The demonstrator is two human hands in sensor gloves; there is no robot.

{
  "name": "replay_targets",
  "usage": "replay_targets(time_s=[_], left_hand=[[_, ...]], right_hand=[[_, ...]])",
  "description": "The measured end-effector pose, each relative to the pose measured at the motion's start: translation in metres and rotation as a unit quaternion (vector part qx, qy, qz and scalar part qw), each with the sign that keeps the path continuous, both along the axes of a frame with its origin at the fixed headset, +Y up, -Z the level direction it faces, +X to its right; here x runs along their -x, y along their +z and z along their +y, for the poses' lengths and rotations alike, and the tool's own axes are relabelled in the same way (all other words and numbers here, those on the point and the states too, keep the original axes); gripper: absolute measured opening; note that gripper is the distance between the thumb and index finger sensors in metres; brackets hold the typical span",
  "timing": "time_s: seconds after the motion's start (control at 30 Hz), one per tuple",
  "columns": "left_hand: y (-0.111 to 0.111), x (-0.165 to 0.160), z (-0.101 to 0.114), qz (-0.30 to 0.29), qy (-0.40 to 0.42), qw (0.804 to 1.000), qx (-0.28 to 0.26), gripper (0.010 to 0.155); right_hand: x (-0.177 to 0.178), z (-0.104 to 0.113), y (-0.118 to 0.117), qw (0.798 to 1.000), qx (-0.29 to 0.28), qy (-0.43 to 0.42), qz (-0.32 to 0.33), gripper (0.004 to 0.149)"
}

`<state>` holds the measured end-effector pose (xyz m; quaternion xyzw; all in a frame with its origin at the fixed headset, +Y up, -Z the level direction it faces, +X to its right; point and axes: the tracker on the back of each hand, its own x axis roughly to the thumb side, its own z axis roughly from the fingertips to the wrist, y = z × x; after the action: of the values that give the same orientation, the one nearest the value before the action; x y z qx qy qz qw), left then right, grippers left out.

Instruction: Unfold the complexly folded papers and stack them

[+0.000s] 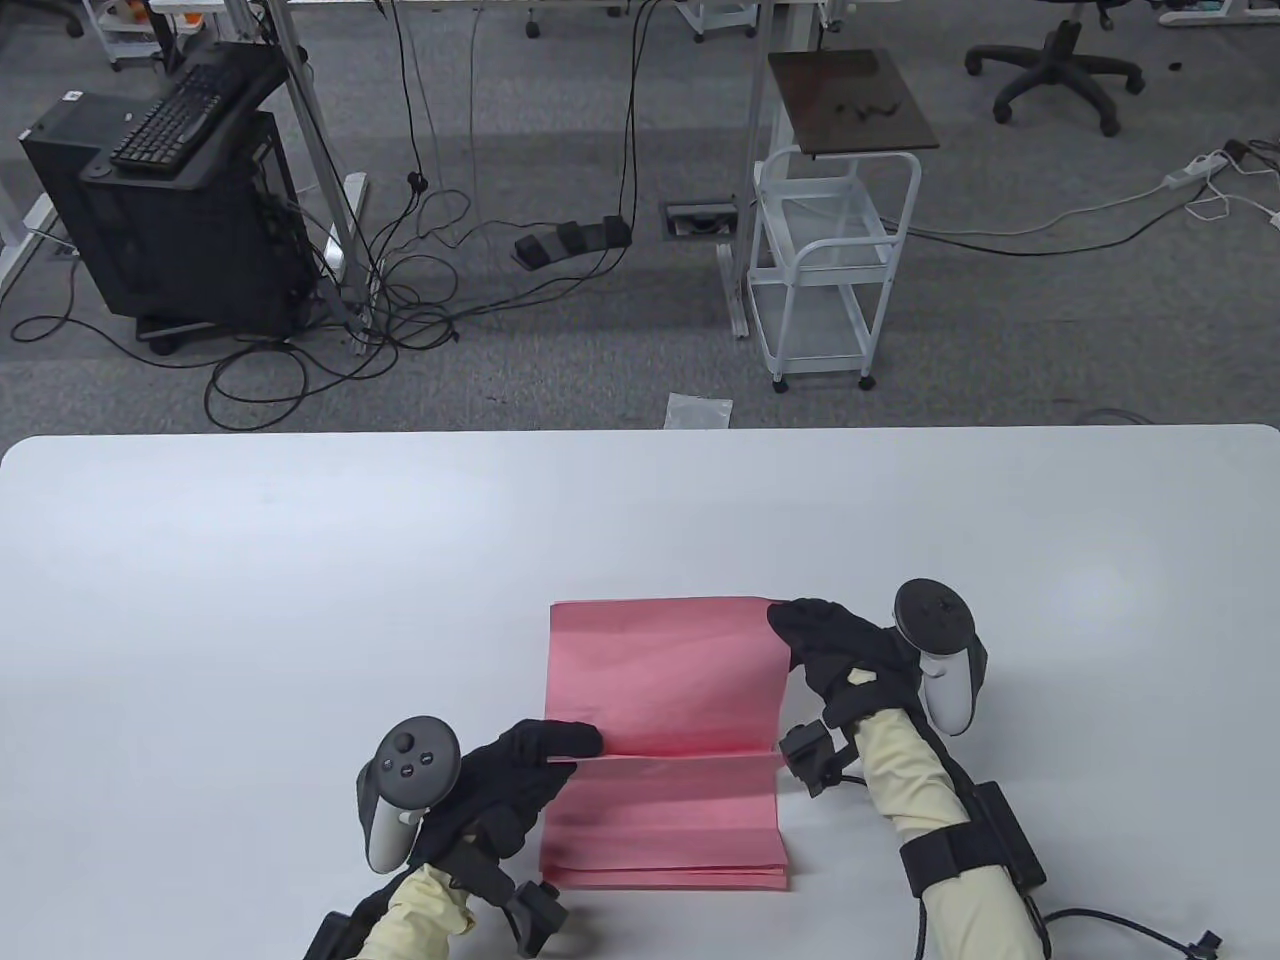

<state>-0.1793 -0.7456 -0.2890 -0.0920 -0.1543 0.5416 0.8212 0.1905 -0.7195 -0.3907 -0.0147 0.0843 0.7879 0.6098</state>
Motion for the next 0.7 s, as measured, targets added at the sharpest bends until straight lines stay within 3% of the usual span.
replay_targets(time_s=[0.27,0.4,0.5,0.53,0.63,0.7], left_hand=[[-0.001,-0.001,-0.006,-0.096,-0.111,0.988,0.045,0.036],[-0.001,-0.005,-0.006,-0.113,-0.093,0.988,0.042,0.037],[0.001,-0.005,-0.011,-0.15,-0.04,0.986,0.067,0.053],[0.001,-0.005,-0.013,-0.142,-0.023,0.987,0.075,0.059],[0.001,-0.006,-0.013,-0.085,-0.053,0.994,0.042,0.042],[0.0,-0.006,-0.01,-0.079,-0.103,0.991,0.018,0.059]], right_hand=[[-0.011,0.009,-0.008,0.998,-0.003,-0.003,-0.061,0.038],[-0.012,0.009,-0.007,0.998,0.001,0.001,-0.055,0.038],[-0.011,0.005,-0.006,0.998,0.008,-0.001,-0.056,0.038],[-0.011,0.004,-0.005,0.998,0.009,0.002,-0.057,0.038],[-0.009,0.002,-0.006,0.998,0.009,0.001,-0.058,0.038],[-0.009,0.003,-0.006,0.998,0.01,0.001,-0.062,0.038]])
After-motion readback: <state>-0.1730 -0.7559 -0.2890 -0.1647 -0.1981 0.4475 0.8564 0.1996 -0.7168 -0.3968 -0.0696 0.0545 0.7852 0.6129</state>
